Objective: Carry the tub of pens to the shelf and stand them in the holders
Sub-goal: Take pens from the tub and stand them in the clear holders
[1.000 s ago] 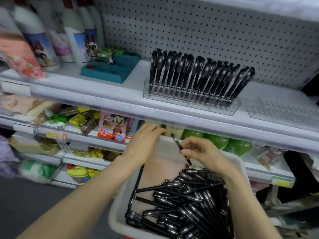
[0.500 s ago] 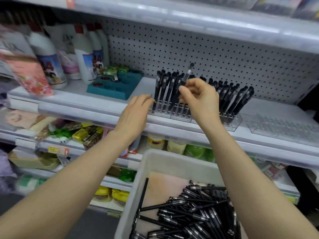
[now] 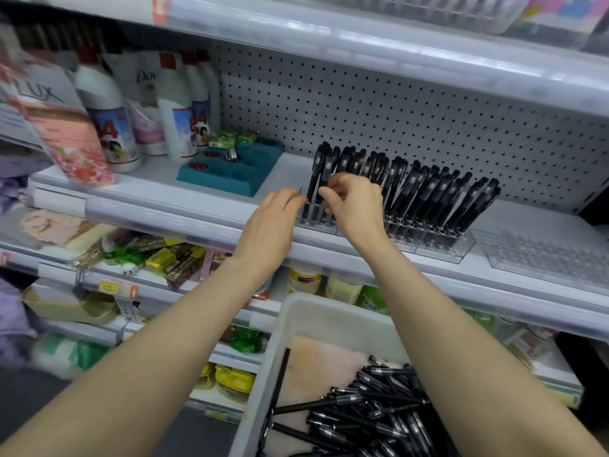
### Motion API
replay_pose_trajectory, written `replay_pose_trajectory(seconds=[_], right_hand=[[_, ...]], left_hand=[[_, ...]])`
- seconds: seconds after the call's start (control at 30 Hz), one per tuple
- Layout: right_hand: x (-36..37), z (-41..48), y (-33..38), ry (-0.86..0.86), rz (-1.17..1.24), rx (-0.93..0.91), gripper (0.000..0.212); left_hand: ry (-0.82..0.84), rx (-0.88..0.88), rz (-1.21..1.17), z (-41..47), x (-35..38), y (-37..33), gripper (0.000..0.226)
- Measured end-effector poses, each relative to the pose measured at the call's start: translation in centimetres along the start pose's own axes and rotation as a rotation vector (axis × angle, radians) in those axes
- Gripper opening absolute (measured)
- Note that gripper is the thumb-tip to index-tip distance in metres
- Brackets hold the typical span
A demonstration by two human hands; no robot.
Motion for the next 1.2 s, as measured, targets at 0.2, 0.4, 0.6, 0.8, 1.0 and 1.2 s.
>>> replay_pose_trajectory(seconds=[0.2,0.4,0.6,0.8,1.0,1.2], right_hand=[[0.3,-0.1,0.2,0.006,-0.013,0.036,0.018],[-2.1,-3.0,0.6,-0.046,0.028,0.010,0.015],[-1.9,-11.8,-3.5,0.075,0.063,0.050,0.003],[1.6,-19.4,-6.8,0.601,-0.053,-0.077,0.015],[4.9,-22.5,-4.1,0.976,-0.086,-0.443,0.039],[5.5,-23.8,-3.8,1.069,-0.297,-0.504,0.052]], left_hand=[[0.003,0.019,0.007,-0.1,-0.1,0.0,0.066],[-0.042,0.026,-0.036,-2.5,-0.8,-0.7,0.049],[0.081,0.069,-0.136,-7.6,2.2,-2.1,0.031],[0.277,0.049,-0.143,-11.0,5.7,-2.2,0.047],[0.280,0.042,-0.102,-11.1,5.9,-2.4,0.049],[0.296,0.028,-0.083,-11.1,5.7,-2.6,0.055]])
Point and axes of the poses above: each hand's wrist, its own z-axis towards the middle knuckle, its own x-axis out of the palm, y = z × x, the point moved 2 cm from there along z, towards the middle knuckle, and after that the axes turned 4 degrees about -x, right-handed, at the moved point
